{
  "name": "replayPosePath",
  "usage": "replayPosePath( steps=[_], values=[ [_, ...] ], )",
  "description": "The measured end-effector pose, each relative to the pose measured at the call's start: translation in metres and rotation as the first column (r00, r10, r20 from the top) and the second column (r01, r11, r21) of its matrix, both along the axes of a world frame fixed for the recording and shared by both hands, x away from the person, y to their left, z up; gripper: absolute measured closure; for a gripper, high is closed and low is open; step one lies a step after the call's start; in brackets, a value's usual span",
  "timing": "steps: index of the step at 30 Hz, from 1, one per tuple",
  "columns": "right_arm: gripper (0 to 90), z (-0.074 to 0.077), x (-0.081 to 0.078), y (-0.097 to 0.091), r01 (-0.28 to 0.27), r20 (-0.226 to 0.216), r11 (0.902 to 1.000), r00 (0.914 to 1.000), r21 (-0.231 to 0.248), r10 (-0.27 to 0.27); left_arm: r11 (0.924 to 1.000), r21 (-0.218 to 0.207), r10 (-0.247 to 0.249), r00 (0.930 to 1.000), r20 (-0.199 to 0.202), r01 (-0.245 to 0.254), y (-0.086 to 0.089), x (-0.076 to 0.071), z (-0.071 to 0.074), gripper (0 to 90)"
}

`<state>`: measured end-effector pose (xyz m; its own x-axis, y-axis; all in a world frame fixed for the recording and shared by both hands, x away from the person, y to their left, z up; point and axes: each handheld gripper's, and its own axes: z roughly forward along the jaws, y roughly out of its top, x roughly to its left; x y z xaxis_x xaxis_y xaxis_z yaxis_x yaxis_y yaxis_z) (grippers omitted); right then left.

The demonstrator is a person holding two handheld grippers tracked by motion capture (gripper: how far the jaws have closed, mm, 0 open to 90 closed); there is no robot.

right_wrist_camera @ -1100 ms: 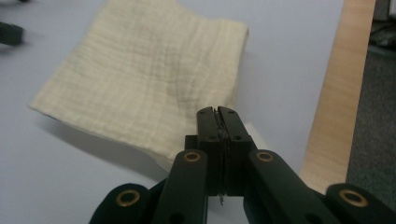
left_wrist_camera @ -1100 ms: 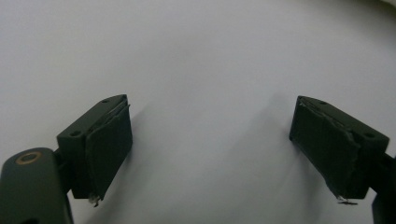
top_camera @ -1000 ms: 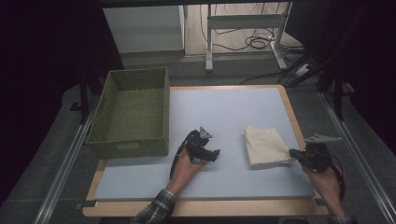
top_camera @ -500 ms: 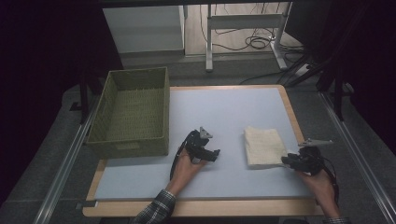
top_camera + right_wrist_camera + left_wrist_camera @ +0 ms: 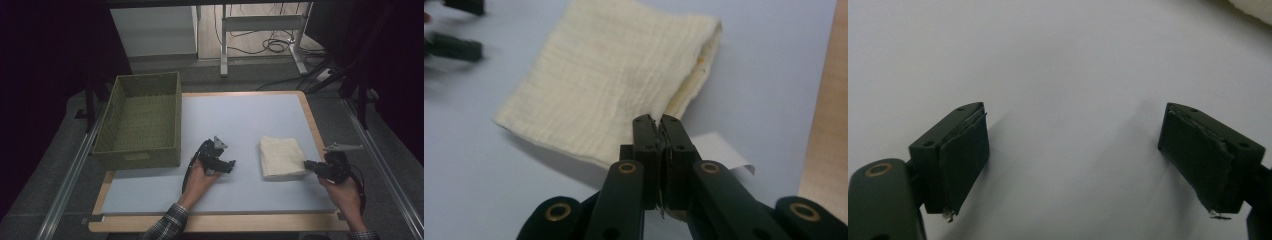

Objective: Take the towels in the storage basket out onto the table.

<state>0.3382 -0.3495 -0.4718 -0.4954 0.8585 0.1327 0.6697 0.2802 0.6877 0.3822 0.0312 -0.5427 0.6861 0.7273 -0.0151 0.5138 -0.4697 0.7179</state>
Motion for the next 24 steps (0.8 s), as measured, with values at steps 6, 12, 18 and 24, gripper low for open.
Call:
replayPosePath(
  steps=[6,12,18,24],
  values=[
    [87.1,0.024,0.014,0.03,-0.063,0.024,0.998,0.9977,0.001,0.063,1.0,0.004,0.001,1.0,0.005,-0.001,0.0,0.0,0.0,13.1],
    [87.1,0.049,0.02,0.068,-0.136,0.09,0.9907,0.9866,-0.003,0.136,1.0,0.006,0.001,1.0,0.007,-0.001,0.0,-0.001,0.0,13.1],
    [87.0,0.042,0.013,0.062,-0.107,0.084,0.9916,0.99,-0.072,0.113,0.9999,0.012,0.004,0.9996,0.026,-0.004,-0.002,-0.003,0.0,13.2],
    [86.9,0.002,0.005,0.029,-0.048,0.021,0.9969,0.9986,-0.063,0.049,1.0,0.006,0.004,0.9998,0.018,-0.005,-0.001,-0.002,0.0,13.1]
  ],
)
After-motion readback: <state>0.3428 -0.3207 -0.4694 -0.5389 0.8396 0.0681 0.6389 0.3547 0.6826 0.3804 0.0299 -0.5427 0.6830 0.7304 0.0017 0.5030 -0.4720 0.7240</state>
